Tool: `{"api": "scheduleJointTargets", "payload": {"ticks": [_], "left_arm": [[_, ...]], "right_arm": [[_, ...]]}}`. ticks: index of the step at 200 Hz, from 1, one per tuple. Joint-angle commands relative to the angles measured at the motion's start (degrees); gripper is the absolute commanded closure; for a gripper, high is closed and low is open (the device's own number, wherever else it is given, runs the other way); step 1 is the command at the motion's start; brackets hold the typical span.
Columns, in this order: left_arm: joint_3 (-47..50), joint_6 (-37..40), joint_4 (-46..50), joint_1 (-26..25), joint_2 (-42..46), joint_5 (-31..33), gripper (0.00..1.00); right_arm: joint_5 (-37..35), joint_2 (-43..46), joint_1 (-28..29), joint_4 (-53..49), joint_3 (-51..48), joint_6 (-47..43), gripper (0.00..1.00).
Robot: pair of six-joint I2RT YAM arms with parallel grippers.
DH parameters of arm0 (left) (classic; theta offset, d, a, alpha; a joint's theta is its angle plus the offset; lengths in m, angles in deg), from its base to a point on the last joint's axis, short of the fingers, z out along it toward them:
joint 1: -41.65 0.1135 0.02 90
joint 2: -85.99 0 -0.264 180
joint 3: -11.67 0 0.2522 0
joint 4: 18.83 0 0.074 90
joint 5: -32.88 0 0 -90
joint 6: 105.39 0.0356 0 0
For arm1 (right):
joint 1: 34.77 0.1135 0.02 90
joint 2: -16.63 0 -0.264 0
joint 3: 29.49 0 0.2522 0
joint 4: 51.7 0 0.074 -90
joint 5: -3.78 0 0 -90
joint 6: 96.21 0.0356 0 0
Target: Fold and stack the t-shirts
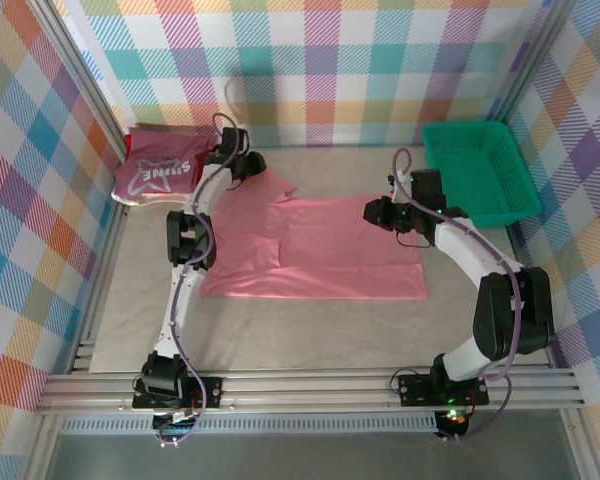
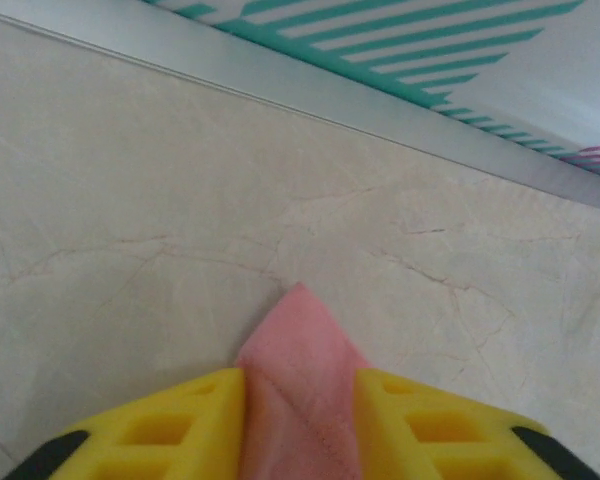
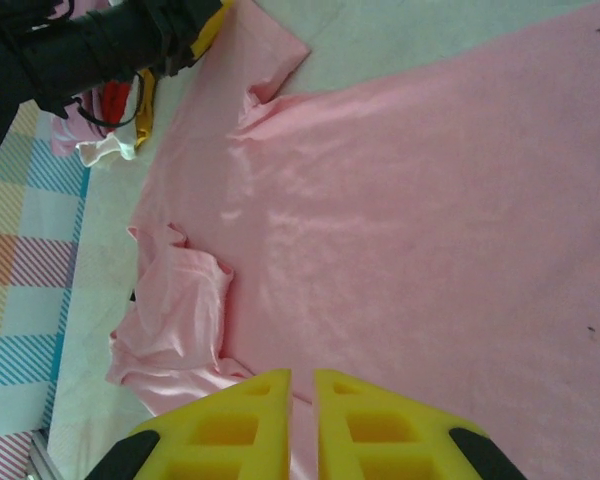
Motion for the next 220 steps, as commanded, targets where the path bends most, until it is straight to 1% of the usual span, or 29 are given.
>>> {"api": "scheduleJointTargets", "payload": {"ticks": [1, 7, 19, 31, 37, 45, 62, 84, 103, 135, 147, 153, 165, 176, 195, 220], "left_arm": [[3.64, 0.46, 6.51, -0.35, 1.66, 0.06, 0.77], [4.55, 0.79, 6.92, -0.34, 2.32, 0.27, 0.78], [6.5, 1.48, 7.24, -0.34, 3.77, -0.43, 0.87], [9.25, 1.89, 6.82, -0.51, 5.7, -1.38, 0.89], [11.03, 2.11, 6.33, -0.6, 6.73, -1.94, 0.95], [13.67, 2.23, 6.09, -0.69, 8.46, -2.04, 1.0], [21.65, 2.55, 3.7, -0.94, 13.42, -1.27, 1.0], [34.03, 2.38, -2.58, -0.96, 21.04, -0.37, 1.0], [38.22, 2.82, -3.97, -1.05, 24.43, 1.68, 1.0], [37.35, 3.96, -3.19, -1.05, 25.7, 3.8, 1.0], [35.99, 4.14, -2.49, -1.05, 25.74, 4.22, 1.0], [35.01, 4.16, -1.88, -1.12, 25.64, 4.78, 1.0], [32.91, 5.0, -0.9, -1.21, 25.63, 5.61, 1.0], [30.85, 6.1, 0.02, -1.32, 25.81, 7.28, 1.0], [27.69, 7.9, 1.02, -1.44, 25.89, 9.91, 1.0], [20.75, 9.76, 4.15, -1.44, 23.59, 10.87, 1.0]], "right_arm": [[2.42, 0.73, -0.74, 2.1, -0.17, 1.22, 0.87], [2.43, 0.81, -0.7, 2.02, -0.26, 1.22, 0.87], [2.34, 0.91, -0.79, 1.5, -0.29, 0.96, 0.87], [2.16, 0.82, -0.94, 1.14, -0.26, 0.78, 0.86], [2.24, 0.91, -1.05, 1.03, -0.26, 0.78, 0.86], [2.25, 0.91, -1.14, 1.1, -0.26, 0.85, 0.86], [2.21, 0.92, -1.14, 1.26, -0.18, 0.78, 0.86], [2.51, 0.57, -1.14, 1.5, -0.09, 1.04, 0.86], [2.66, 0.18, -1.15, 1.75, 0.04, 1.05, 0.86], [3.46, -0.8, -1.14, 2.34, 0.7, 1.49, 0.86], [2.46, -1.1, -1.15, 1.82, 0.99, 0.89, 0.86], [0.72, -1.43, -1.14, 0.62, 1.42, 0.74, 0.86], [-5.68, -2.87, -1.27, -3.46, 3.12, 0.44, 0.86], [-10.66, -5.02, -1.57, -8.17, 6.32, -0.71, 0.86], [-18.0, -9.04, -1.67, -13.07, 11.6, -2.32, 0.86], [-22.71, -15.51, -1.76, -17.56, 19.6, -3.77, 0.85]]}}
